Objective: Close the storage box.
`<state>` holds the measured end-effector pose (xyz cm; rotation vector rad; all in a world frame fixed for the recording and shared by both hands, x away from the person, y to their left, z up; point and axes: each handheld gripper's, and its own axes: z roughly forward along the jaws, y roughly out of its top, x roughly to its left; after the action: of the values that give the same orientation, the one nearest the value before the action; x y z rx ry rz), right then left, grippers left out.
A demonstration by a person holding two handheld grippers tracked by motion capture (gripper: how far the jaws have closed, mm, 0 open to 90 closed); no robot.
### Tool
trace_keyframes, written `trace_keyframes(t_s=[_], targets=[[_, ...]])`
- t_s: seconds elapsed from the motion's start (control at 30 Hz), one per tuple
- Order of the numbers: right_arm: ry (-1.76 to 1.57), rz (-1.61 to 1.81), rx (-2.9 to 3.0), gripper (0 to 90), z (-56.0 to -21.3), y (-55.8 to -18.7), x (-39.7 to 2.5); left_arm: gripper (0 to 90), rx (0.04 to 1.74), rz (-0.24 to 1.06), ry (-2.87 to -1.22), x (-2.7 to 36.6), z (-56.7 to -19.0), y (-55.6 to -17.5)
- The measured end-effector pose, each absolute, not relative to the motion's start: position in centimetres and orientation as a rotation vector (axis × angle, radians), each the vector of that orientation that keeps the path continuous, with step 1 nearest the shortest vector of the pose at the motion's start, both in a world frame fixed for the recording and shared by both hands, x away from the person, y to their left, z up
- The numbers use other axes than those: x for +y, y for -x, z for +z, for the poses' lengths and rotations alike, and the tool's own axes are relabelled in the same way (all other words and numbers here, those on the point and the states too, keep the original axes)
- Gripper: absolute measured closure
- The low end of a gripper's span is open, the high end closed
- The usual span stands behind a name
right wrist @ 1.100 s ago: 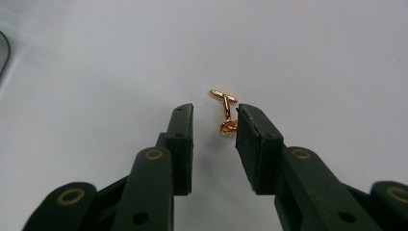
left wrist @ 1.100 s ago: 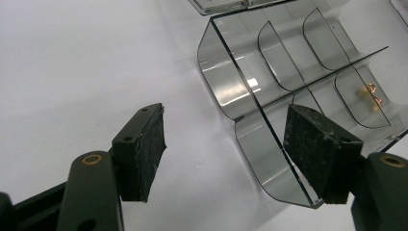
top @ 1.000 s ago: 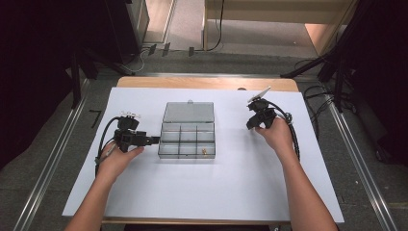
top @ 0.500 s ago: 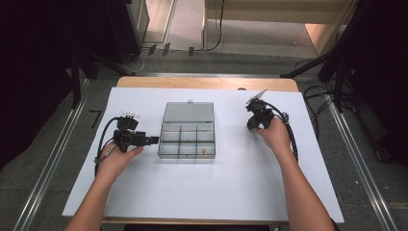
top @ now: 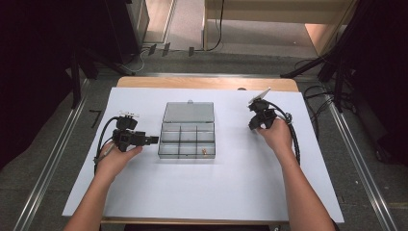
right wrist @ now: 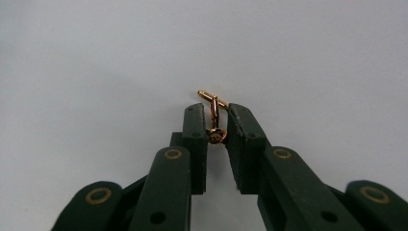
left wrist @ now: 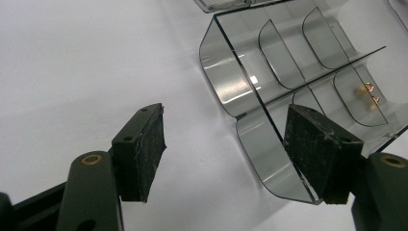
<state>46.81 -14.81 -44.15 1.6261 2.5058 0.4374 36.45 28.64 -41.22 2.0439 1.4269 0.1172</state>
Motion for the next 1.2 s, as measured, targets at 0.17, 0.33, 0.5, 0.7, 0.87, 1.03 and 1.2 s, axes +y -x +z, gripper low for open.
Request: trace_keyframes(t_s=[0.17,0.33,0.5,0.7,0.87,1.03,1.2], targets=[[-1.623,0.458,2.498,80.2,-43.6,-46.3,-14.9,31.6,1.422,0.114,-2.047,28.5,-41.2,-36.5],[-1.625,0.492,2.500,80.2,-43.1,-45.7,-15.0,31.2,1.407,0.100,-2.067,28.1,-41.1,-36.7],[-1.606,0.514,2.511,80.2,-42.6,-45.0,-14.8,31.2,1.403,0.102,-2.069,28.0,-40.9,-36.9],[-1.583,0.547,2.527,80.2,-42.2,-44.3,-14.1,31.3,1.394,0.108,-2.063,27.9,-40.7,-37.1],[-1.546,0.566,2.552,80.2,-41.8,-43.7,-13.3,31.3,1.386,0.105,-2.068,27.7,-40.7,-37.3],[-1.525,0.576,2.568,80.2,-41.6,-43.3,-12.7,31.4,1.380,0.102,-2.066,27.5,-40.7,-37.4],[-1.505,0.592,2.584,80.2,-41.5,-42.7,-12.2,31.4,1.374,0.099,-2.074,27.4,-40.7,-37.6]])
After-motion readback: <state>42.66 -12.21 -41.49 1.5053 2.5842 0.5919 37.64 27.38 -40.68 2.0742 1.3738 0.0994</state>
